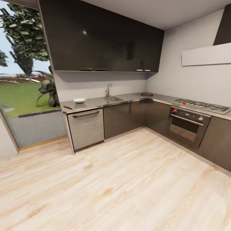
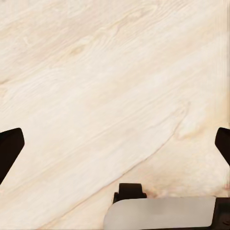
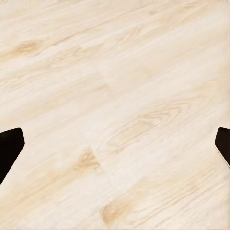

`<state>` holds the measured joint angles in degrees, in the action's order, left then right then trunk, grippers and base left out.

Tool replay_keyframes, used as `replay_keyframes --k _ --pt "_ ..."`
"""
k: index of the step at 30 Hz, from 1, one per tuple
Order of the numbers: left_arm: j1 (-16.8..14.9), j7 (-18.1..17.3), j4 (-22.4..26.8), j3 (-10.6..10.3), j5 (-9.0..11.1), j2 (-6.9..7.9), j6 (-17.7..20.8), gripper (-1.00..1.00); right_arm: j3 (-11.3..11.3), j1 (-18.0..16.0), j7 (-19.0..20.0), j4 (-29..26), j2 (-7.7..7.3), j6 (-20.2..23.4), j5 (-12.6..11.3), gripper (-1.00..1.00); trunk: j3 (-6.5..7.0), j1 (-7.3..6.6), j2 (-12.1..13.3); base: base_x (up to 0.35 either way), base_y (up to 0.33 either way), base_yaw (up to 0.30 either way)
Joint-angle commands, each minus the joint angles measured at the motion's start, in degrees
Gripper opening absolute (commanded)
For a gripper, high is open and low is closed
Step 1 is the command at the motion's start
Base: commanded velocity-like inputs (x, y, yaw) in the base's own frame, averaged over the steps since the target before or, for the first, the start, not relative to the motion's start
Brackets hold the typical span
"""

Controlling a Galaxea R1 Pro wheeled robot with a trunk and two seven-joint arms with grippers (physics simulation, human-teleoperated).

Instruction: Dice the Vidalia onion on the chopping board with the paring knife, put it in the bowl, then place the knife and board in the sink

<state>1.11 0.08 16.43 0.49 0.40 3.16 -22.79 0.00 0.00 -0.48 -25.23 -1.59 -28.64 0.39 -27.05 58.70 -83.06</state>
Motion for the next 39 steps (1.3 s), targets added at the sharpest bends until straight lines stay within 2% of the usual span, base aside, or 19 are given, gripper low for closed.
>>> replay_keyframes --k 1,39 --pt "0.03 0.01 0.09 0.04 0.04 0.00 -0.07 1.00 0.00 0.00 -0.05 -0.02 0.00 -0.10 0.05 1.00 -0.04 0.03 -0.02 0.281 -0.174 0.000" --pt "0.03 0.01 0.09 0.04 0.04 0.00 -0.07 1.00 0.00 0.00 -0.05 0.00 0.00 -0.10 0.04 1.00 -0.04 0.03 -0.02 0.284 -0.159 0.000"
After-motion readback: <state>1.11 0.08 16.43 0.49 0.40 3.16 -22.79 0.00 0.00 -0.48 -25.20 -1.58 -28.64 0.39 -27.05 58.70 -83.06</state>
